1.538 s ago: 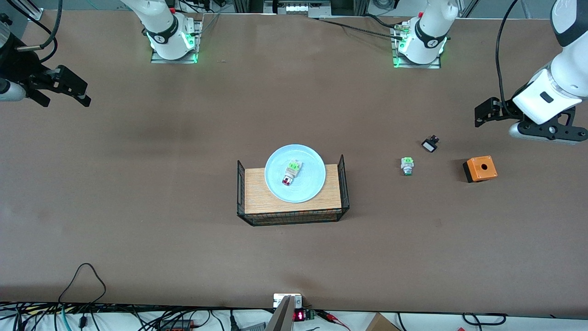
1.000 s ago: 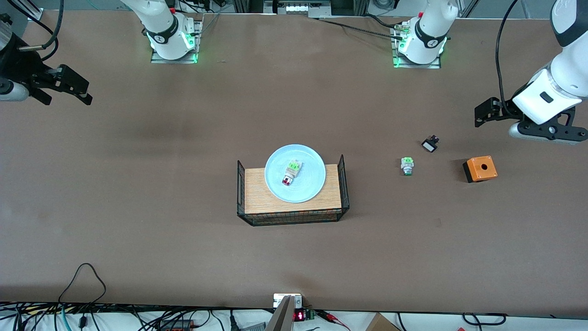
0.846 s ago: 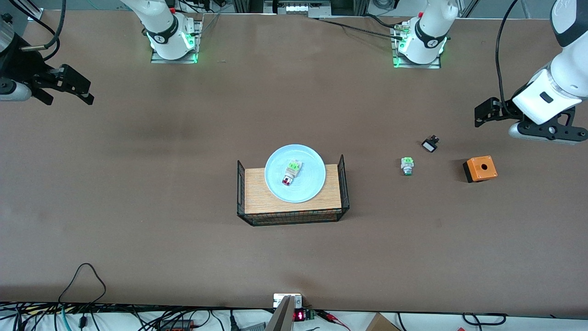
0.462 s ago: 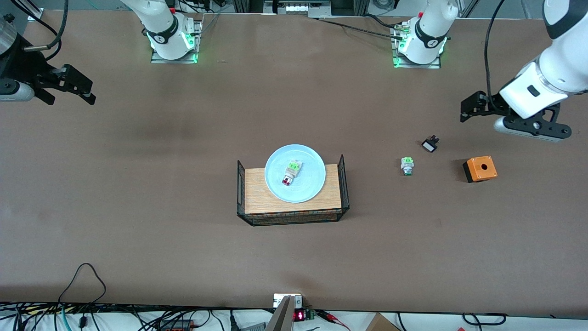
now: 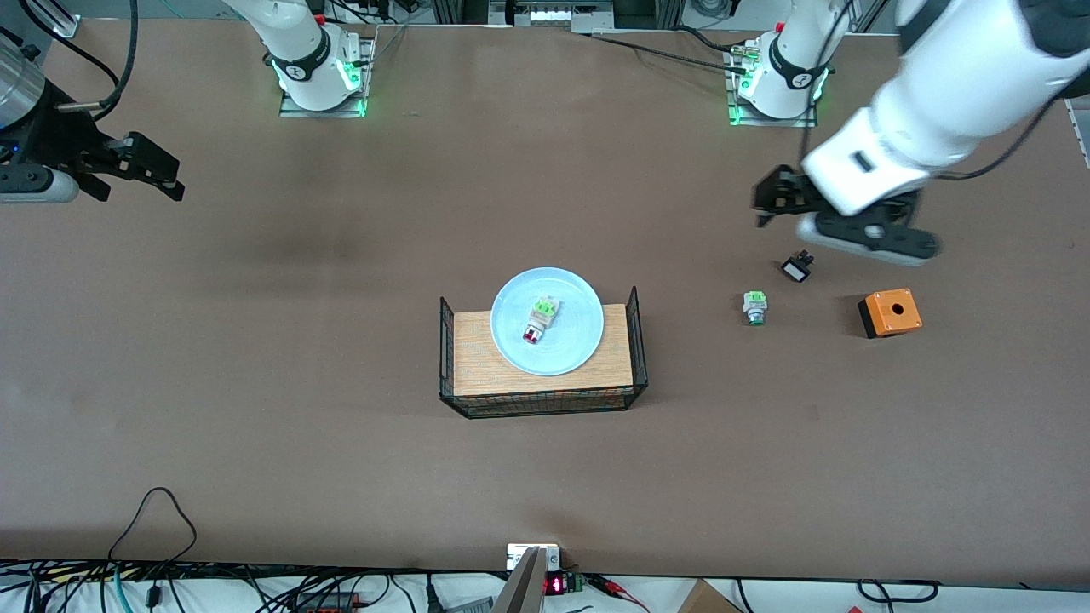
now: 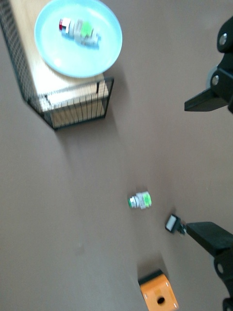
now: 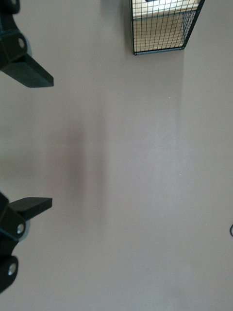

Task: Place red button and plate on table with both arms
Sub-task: 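Reach the left gripper over the red button on the blue plate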

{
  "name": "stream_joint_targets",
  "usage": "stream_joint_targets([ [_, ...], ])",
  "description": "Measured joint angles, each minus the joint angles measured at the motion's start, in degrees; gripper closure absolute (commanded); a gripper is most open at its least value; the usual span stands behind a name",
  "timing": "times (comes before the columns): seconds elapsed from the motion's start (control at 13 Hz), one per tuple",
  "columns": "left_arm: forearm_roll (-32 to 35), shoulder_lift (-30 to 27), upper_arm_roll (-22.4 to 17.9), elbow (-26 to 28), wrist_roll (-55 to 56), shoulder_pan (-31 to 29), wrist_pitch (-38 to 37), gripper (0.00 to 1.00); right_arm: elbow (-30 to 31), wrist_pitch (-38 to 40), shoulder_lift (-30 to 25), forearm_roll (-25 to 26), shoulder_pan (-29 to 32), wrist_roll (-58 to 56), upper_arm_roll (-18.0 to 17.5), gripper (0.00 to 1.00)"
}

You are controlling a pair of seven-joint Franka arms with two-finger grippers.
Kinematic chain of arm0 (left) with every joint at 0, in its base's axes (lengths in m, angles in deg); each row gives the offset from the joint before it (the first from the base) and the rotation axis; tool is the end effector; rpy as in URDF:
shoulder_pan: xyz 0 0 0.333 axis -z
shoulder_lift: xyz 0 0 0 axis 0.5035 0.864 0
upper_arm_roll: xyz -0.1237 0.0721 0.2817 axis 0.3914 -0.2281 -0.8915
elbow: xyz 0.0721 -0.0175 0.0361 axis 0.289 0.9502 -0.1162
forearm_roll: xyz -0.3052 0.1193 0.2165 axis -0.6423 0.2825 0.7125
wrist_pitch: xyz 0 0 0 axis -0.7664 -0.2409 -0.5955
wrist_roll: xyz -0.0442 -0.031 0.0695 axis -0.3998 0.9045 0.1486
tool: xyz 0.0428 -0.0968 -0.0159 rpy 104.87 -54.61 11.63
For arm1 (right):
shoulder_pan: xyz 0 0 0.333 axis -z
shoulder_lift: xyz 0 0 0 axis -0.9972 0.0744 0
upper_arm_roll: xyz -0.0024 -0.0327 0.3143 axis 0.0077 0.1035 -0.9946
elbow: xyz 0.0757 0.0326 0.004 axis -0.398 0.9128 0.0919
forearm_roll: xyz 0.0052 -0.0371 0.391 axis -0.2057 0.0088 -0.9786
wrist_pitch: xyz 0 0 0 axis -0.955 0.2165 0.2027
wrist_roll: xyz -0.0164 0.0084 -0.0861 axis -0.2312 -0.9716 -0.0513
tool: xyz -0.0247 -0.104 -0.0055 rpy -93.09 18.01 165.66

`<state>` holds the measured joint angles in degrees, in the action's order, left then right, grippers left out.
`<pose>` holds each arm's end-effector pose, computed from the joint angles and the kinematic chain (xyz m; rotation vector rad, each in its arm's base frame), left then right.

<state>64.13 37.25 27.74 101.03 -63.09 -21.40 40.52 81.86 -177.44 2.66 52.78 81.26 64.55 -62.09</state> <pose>0.5698 -0.2204 0.5835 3.0281 -0.3437 -0.0588 0.5384 0.0411 0.6161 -3.1299 0.0016 -0.0138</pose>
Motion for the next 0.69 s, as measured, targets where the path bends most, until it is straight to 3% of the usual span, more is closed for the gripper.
stream_joint_targets([
  [0.38, 1.6, 9.7, 0.6, -3.4, 0.5, 13.2, 15.2, 0.00, 0.5, 0.0, 0.0, 0.4, 0.0, 0.1, 0.0, 0.00],
  [0.69, 8.1, 16.3, 0.6, -3.7, 1.5, 18.6, 31.1, 0.00, 0.5, 0.1, 0.0, 0.5, 0.0, 0.1, 0.1, 0.00],
])
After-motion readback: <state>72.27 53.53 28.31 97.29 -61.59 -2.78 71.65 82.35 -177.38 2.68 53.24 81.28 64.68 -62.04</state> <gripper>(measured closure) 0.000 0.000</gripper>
